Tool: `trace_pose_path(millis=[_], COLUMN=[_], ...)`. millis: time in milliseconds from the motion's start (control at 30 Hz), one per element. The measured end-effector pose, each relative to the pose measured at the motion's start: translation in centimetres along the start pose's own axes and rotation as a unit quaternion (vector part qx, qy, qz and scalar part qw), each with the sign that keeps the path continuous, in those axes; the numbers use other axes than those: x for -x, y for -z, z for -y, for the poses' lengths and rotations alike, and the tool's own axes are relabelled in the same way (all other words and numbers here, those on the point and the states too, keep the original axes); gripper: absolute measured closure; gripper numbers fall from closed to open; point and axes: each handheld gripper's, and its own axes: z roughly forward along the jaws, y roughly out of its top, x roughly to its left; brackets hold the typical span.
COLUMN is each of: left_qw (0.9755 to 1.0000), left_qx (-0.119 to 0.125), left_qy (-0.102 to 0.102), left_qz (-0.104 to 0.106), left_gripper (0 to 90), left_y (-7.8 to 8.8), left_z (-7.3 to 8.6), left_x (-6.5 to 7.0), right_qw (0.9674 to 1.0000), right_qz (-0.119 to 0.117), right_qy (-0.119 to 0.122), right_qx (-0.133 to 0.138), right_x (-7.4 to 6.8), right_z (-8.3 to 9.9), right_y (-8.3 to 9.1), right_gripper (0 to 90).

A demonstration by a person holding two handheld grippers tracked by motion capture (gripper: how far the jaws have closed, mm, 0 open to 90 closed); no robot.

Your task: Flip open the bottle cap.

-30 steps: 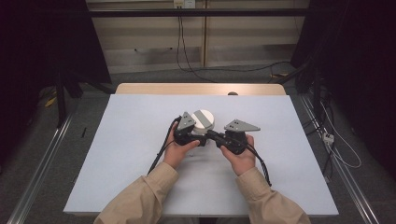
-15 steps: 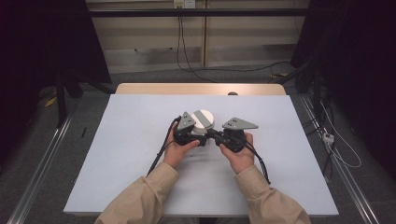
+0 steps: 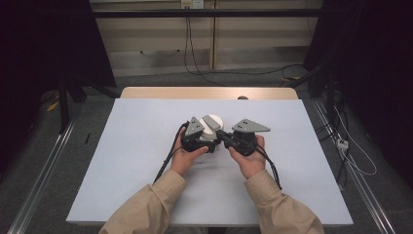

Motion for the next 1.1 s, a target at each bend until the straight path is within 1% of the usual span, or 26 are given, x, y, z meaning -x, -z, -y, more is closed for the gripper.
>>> trace_pose_path(millis=[133, 267, 367, 667, 867, 1067, 1100], left_qw=[1.0000, 1.0000, 1.0000, 1.0000, 1.0000, 1.0000, 1.0000], left_qx=[0.000, 0.001, -0.001, -0.001, -0.001, -0.001, -0.001], left_qy=[0.000, 0.001, -0.001, 0.000, 0.000, 0.000, -0.001], left_qz=[0.000, 0.000, 0.000, 0.002, 0.002, 0.002, -0.003], left_gripper=[18.5, 18.5, 18.5, 18.6, 18.6, 18.5, 18.6], left_y=[0.0, 0.0, 0.0, 0.0, 0.0, 0.0, 0.0], left_z=[0.0, 0.0, 0.0, 0.0, 0.0, 0.0, 0.0], left_x=[0.0, 0.0, 0.0, 0.0, 0.0, 0.0, 0.0], right_qw=[1.0000, 1.0000, 1.0000, 0.9999, 0.9999, 0.9999, 0.9998], right_qz=[-0.001, -0.002, -0.001, -0.001, 0.002, 0.007, 0.007], right_qy=[0.003, 0.001, 0.004, 0.009, 0.009, 0.014, 0.015], right_qx=[0.002, 0.004, 0.004, 0.006, 0.010, 0.006, 0.006], right_x=[0.0, -0.1, -0.2, -0.1, -0.1, -0.1, -0.1], right_z=[-0.3, -0.4, -0.5, -1.1, -1.4, -1.5, -1.5], right_y=[0.0, -0.2, -0.3, -0.4, -0.5, -0.4, -0.4], right_gripper=[90.0, 90.0, 90.0, 90.0, 90.0, 90.0, 90.0])
